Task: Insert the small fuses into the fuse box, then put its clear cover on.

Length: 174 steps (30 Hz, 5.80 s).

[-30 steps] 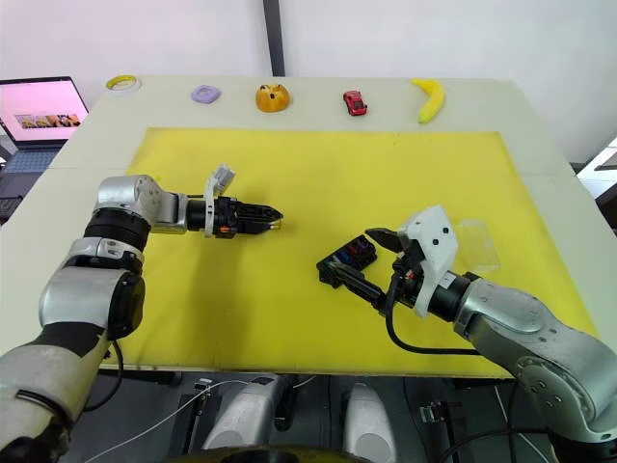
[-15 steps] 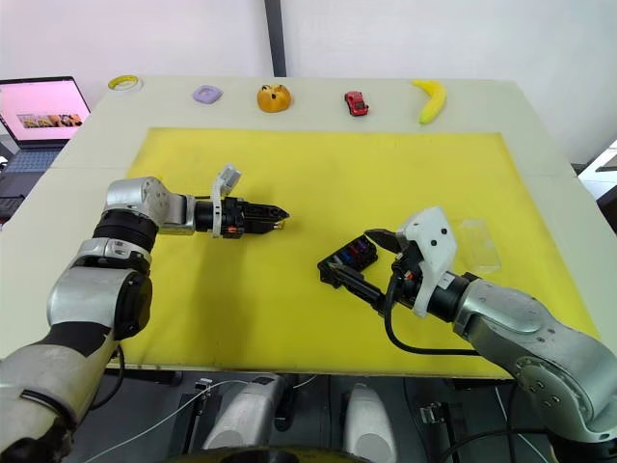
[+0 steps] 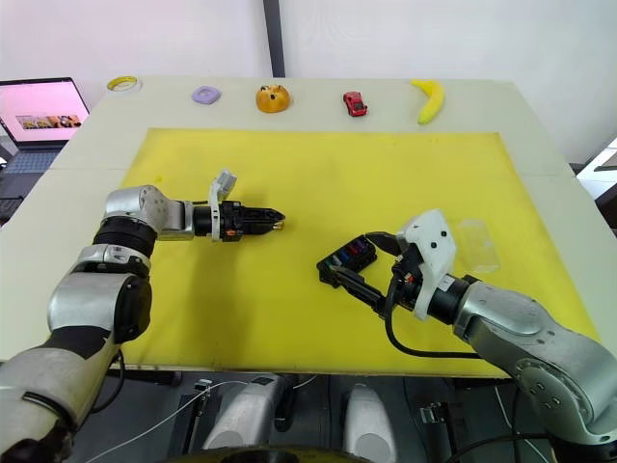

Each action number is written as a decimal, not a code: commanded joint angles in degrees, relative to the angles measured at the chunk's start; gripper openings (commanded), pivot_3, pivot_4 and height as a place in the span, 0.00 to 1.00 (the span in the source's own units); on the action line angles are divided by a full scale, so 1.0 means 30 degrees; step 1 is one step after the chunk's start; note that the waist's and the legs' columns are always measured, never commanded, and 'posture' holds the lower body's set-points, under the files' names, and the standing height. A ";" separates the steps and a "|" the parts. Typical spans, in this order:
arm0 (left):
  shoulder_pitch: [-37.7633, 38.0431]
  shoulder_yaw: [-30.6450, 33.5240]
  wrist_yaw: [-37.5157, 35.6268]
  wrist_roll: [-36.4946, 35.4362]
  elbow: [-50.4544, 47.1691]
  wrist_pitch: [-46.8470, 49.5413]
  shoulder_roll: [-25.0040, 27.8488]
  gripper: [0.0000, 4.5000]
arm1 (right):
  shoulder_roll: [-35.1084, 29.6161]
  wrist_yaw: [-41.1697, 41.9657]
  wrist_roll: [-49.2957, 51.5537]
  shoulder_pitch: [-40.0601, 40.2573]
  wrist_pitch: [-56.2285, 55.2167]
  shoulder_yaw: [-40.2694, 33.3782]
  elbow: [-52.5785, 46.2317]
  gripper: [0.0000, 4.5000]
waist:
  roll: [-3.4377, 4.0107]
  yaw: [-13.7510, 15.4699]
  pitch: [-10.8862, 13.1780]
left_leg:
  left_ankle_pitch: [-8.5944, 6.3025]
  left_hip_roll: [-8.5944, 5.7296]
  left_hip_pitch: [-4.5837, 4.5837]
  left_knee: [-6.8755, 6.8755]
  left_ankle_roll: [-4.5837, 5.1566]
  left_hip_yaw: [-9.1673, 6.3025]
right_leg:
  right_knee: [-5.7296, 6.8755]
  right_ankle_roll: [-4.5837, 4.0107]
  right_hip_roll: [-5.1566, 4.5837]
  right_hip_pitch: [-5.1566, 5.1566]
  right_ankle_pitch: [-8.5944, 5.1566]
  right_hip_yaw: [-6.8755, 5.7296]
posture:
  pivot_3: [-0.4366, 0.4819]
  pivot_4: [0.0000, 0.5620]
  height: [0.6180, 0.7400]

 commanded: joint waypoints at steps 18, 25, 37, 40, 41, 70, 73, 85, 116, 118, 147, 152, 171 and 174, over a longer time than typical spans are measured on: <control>0.0502 -0.0068 0.0633 0.0221 0.0232 -0.0137 -0.0594 0.60 | -0.0022 0.0065 0.0006 -0.0205 -0.0213 -0.0348 -0.0245 1.00 | 0.0000 0.0028 -0.0008 | 0.0000 -0.0002 0.0002 0.0005 0.0000 -0.0001 | 0.0005 0.0000 0.0000 0.0007 0.0000 0.0000 | 0.48 0.27 0.96; 0.0291 -0.0062 0.0489 0.0022 0.0208 0.0127 -0.1215 0.60 | -0.0030 0.0157 -0.0116 -0.0312 -0.0215 -0.0346 -0.0154 1.00 | 0.0000 0.0074 -0.0017 | 0.0000 -0.0007 0.0005 0.0018 0.0001 -0.0004 | 0.0005 0.0000 -0.0002 0.0020 0.0000 -0.0001 | 0.48 0.27 0.96; -0.0003 0.0050 0.0829 0.0390 0.0975 -0.0592 -0.1116 0.41 | -0.0005 0.0065 -0.0208 -0.0194 -0.0230 -0.0427 -0.0227 1.00 | 0.0000 0.0071 -0.0019 | 0.0000 -0.0017 0.0006 0.0025 0.0001 -0.0016 | 0.0006 0.0001 -0.0005 0.0023 0.0000 -0.0001 | 0.48 0.27 0.96; 0.0079 -0.0197 0.0558 0.0539 0.0910 -0.0583 -0.1109 0.18 | -0.0003 0.0064 -0.0220 -0.0188 -0.0235 -0.0426 -0.0243 1.00 | 0.0002 0.0051 -0.0021 | 0.0000 -0.0016 0.0005 0.0024 0.0001 -0.0015 | 0.0008 0.0001 -0.0005 0.0021 0.0000 -0.0001 | 0.48 0.27 0.96; 0.0104 -0.0212 0.0530 0.0564 0.0883 -0.0570 -0.1120 0.18 | -0.0005 0.0069 -0.0226 -0.0183 -0.0236 -0.0429 -0.0251 1.00 | 0.0002 0.0031 -0.0021 | 0.0000 -0.0016 0.0006 0.0024 0.0001 -0.0016 | 0.0010 0.0001 -0.0005 0.0021 0.0000 -0.0001 | 0.48 0.27 0.96; 0.0462 -0.0500 -0.0229 0.0416 0.0076 -0.0119 -0.0620 0.00 | 0.0086 0.0095 -0.0463 -0.0180 -0.0303 -0.0439 -0.0240 1.00 | 0.0010 -0.0005 -0.0026 | 0.0000 -0.0013 0.0008 0.0024 0.0001 -0.0014 | 0.0015 0.0001 -0.0002 0.0017 -0.0001 0.0000 | 0.48 0.27 0.96; 0.0497 -0.0126 -0.0109 0.0029 -0.0353 0.0383 -0.0445 0.00 | 0.0159 0.0057 -0.0447 -0.0176 -0.0318 -0.0448 -0.0257 1.00 | 0.0011 -0.0041 -0.0026 | 0.0000 -0.0012 0.0008 0.0022 0.0001 -0.0014 | 0.0015 0.0001 -0.0001 0.0015 0.0000 0.0001 | 0.48 0.27 0.96; 0.3060 0.6596 0.4939 -0.3801 -0.8546 0.6382 -0.1235 0.00 | 0.1367 -0.0568 0.1004 -0.1443 -0.0049 -0.0044 0.0413 1.00 | 0.0009 -0.0240 -0.0025 | 0.0003 -0.0002 0.0005 0.0010 -0.0004 -0.0014 | 0.0032 0.0001 0.0004 -0.0003 0.0000 0.0005 | 0.48 0.27 0.96; 0.5171 1.1574 1.7718 -1.8807 -1.6730 0.7647 -0.4230 0.00 | 1.0326 -0.6078 0.6196 -0.8490 0.1008 0.2796 0.7593 1.00 | 0.0010 -0.0453 -0.0026 | 0.0067 -0.0002 0.0011 0.0021 -0.0109 -0.0001 | 0.0104 -0.0002 0.0031 -0.0025 0.0001 0.0018 | 0.48 0.27 0.96; 0.5266 1.1187 1.7816 -1.9246 -1.6556 0.7328 -0.4099 0.00 | 1.0783 -0.6232 0.5994 -0.8433 0.0765 0.2900 0.7621 1.00 | 0.0010 -0.0486 -0.0026 | 0.0067 0.0000 0.0011 0.0013 -0.0108 0.0001 | 0.0105 -0.0002 0.0031 -0.0033 0.0001 0.0021 | 0.48 0.27 0.96; 0.8386 0.6028 2.2269 -2.7279 -1.8241 -0.1847 -0.3429 0.00 | 1.6989 -0.7743 0.4498 -0.7665 -0.4002 0.2901 0.8686 1.00 | 0.0018 -0.0499 -0.0031 | 0.0084 0.0001 0.0011 -0.0037 -0.0136 0.0015 | 0.0110 -0.0006 0.0032 -0.0094 0.0001 0.0059 | 0.48 0.27 0.96; 0.8519 0.5374 2.2290 -2.7483 -1.8355 -0.2882 -0.3248 0.00 | 1.7207 -0.7513 0.4007 -0.7955 -0.4290 0.2940 0.9113 1.00 | 0.0018 -0.0497 -0.0031 | 0.0085 0.0002 0.0011 -0.0039 -0.0138 0.0017 | 0.0110 -0.0007 0.0034 -0.0150 0.0001 0.0063 | 0.48 0.27 0.96; 0.8837 0.4090 2.1961 -2.7415 -1.8491 -0.4665 -0.3164 0.00 | 1.7833 -0.6598 0.2443 -0.8516 -0.4740 0.3151 0.9749 0.81 | 0.0019 -0.0502 -0.0031 | 0.0089 0.0003 0.0011 -0.0051 -0.0143 0.0018 | 0.0112 -0.0007 0.0039 -0.0159 0.0001 0.0070 | 0.48 0.27 0.96; 0.8888 0.3989 2.1955 -2.7517 -1.8545 -0.4708 -0.3085 0.00 | 1.7853 -0.6537 0.2403 -0.8491 -0.4671 0.3189 0.9745 0.61 | 0.0019 -0.0513 -0.0031 | 0.0089 0.0004 0.0011 -0.0053 -0.0144 0.0017 | 0.0113 -0.0007 0.0039 -0.0161 0.0001 0.0070 | 0.48 0.27 0.96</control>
